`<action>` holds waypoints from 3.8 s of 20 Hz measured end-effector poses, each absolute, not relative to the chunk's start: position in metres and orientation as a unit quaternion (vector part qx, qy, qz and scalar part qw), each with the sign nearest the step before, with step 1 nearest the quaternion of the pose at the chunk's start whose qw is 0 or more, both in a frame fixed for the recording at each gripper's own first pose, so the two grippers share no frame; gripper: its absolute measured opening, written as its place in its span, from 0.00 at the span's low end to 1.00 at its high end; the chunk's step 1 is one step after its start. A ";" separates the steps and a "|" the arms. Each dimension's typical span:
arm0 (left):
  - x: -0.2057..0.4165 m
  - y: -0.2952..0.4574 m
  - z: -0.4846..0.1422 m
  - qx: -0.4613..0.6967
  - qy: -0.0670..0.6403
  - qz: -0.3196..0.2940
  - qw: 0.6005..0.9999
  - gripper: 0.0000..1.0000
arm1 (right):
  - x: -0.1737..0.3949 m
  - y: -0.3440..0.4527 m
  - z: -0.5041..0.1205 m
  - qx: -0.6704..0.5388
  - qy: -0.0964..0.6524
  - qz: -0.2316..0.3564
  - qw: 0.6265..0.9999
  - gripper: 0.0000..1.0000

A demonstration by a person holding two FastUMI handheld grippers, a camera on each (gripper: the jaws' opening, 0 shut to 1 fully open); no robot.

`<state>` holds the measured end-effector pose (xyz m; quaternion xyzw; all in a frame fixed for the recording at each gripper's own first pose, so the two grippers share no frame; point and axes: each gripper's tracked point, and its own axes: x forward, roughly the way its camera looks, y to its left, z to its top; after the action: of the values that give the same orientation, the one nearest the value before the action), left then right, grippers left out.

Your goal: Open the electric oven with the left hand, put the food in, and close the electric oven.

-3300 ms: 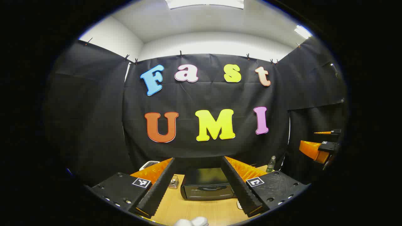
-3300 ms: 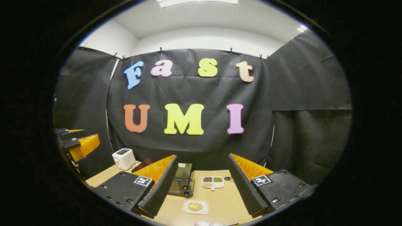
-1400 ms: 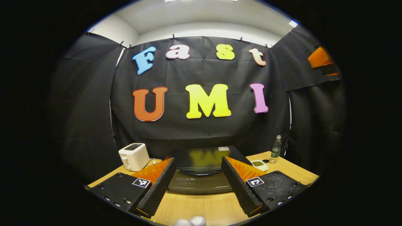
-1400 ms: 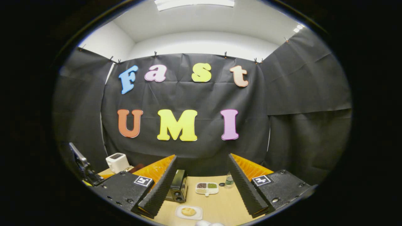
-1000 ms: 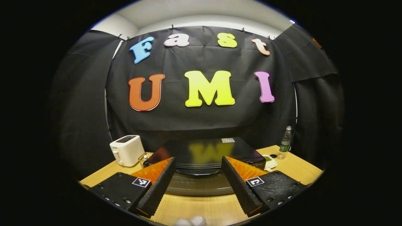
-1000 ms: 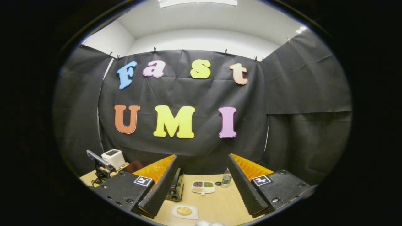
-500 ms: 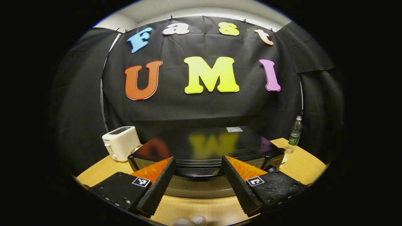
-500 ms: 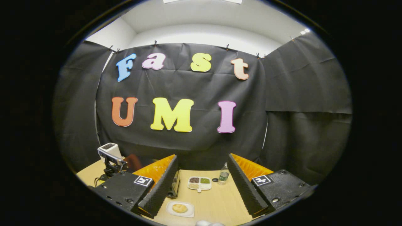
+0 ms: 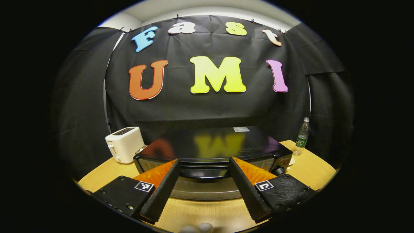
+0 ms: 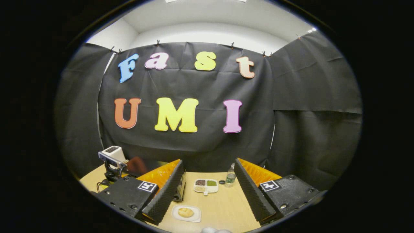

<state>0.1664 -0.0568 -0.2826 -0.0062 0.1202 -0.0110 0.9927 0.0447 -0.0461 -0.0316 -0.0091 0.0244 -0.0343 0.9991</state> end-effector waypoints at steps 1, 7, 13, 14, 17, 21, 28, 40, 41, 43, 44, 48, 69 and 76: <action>0.163 -0.057 -0.284 -0.008 0.125 -0.014 0.992 0.98 | 0.043 -0.046 -0.033 -0.007 0.026 -0.033 0.999 1.00; 0.125 -0.065 -0.333 -0.093 0.220 -0.036 0.970 0.96 | 0.034 -0.044 -0.033 -0.002 0.020 -0.031 0.999 0.99; 0.144 -0.057 -0.275 -0.011 0.114 -0.034 0.993 0.93 | 0.033 -0.047 -0.039 0.004 0.024 -0.034 0.999 1.00; 0.149 -0.060 -0.269 -0.005 0.105 -0.038 0.994 0.94 | 0.033 -0.047 -0.041 0.003 0.026 -0.034 0.999 1.00; 0.169 -0.068 -0.254 -0.007 0.091 -0.040 0.995 0.94 | 0.033 -0.045 -0.040 -0.004 0.026 -0.031 0.999 1.00; 0.188 -0.071 -0.256 -0.009 0.096 -0.033 0.995 0.94 | 0.036 -0.046 -0.042 -0.001 0.030 -0.032 0.999 0.99; 0.190 -0.064 -0.283 -0.004 0.138 -0.024 0.990 0.96 | 0.038 -0.055 -0.049 0.008 0.039 -0.036 0.999 1.00; 0.148 -0.062 -0.289 -0.001 0.153 -0.031 0.988 0.97 | 0.043 -0.046 -0.055 0.016 0.044 -0.019 0.999 0.99; 0.144 -0.062 -0.291 -0.002 0.157 -0.032 0.987 0.97 | 0.042 -0.045 -0.056 0.017 0.044 -0.017 0.999 0.99; 0.132 -0.062 -0.294 -0.002 0.164 -0.034 0.986 0.97 | 0.043 -0.042 -0.059 0.017 0.048 -0.013 0.999 0.99; 0.126 -0.061 -0.297 -0.002 0.167 -0.035 0.985 0.97 | 0.043 -0.040 -0.060 0.018 0.049 -0.010 0.999 1.00; 0.103 -0.061 -0.309 -0.003 0.184 -0.037 0.982 0.97 | 0.039 -0.035 -0.066 0.020 0.052 -0.002 0.998 0.98; 0.024 -0.060 -0.403 -0.015 0.297 -0.038 0.954 0.96 | 0.028 -0.031 -0.088 0.016 0.073 0.006 0.997 0.99; 0.015 -0.063 -0.434 -0.020 0.340 -0.039 0.940 0.96 | 0.027 -0.030 -0.095 0.010 0.081 0.007 0.997 1.00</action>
<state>0.0145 -0.0634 -0.4341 -0.0202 0.3397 -0.0391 0.9395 0.0266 -0.0305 -0.0951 0.0105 0.0814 0.0070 0.9966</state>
